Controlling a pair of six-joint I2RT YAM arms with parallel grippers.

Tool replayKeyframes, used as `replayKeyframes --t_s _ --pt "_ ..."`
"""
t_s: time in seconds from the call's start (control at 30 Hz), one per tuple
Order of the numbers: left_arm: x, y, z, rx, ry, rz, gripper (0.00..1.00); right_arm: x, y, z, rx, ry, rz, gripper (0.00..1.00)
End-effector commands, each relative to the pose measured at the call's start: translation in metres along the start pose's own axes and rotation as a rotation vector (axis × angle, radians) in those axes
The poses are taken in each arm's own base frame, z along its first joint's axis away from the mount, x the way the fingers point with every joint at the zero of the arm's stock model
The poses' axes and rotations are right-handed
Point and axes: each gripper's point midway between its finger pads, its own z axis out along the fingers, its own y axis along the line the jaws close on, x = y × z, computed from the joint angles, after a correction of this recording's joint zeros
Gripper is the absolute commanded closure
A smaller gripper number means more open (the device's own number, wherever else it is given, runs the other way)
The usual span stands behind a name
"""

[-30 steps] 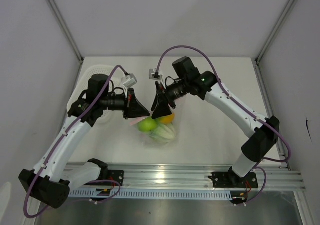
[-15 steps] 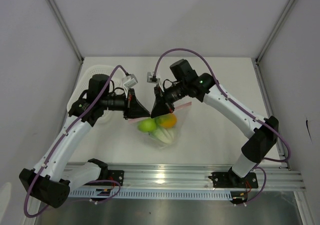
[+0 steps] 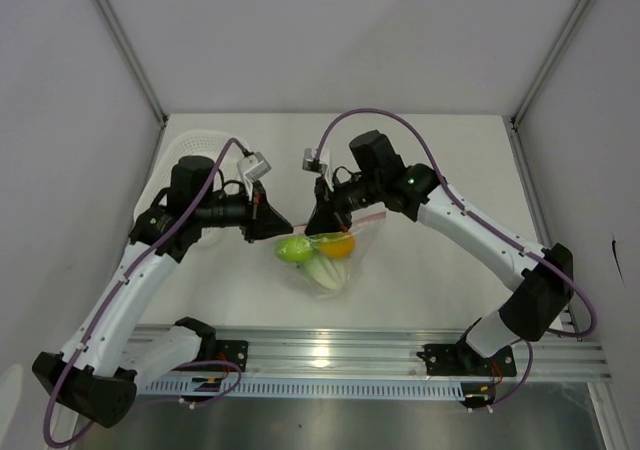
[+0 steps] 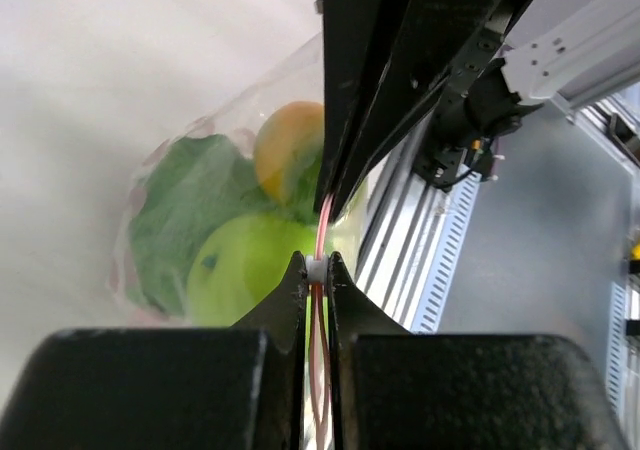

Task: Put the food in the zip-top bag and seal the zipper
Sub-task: Zip the zipper food storage bag at the center of the board.

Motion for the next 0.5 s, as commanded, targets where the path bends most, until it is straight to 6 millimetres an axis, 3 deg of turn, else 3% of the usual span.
replayKeyframes --t_s 0.0,0.2,0.47 --pt "-0.009 0.011 -0.013 -0.125 -0.067 0.085 0.99 0.011 -0.015 -0.019 0.124 -0.018 0.059 1.0" --pt "-0.015 0.017 -0.032 -0.257 -0.142 0.132 0.99 0.011 -0.021 -0.049 0.17 -0.092 0.082 1.0" --pt "-0.013 0.017 -0.038 -0.287 -0.159 0.127 0.99 0.014 -0.014 -0.051 0.187 -0.1 0.09 1.0"
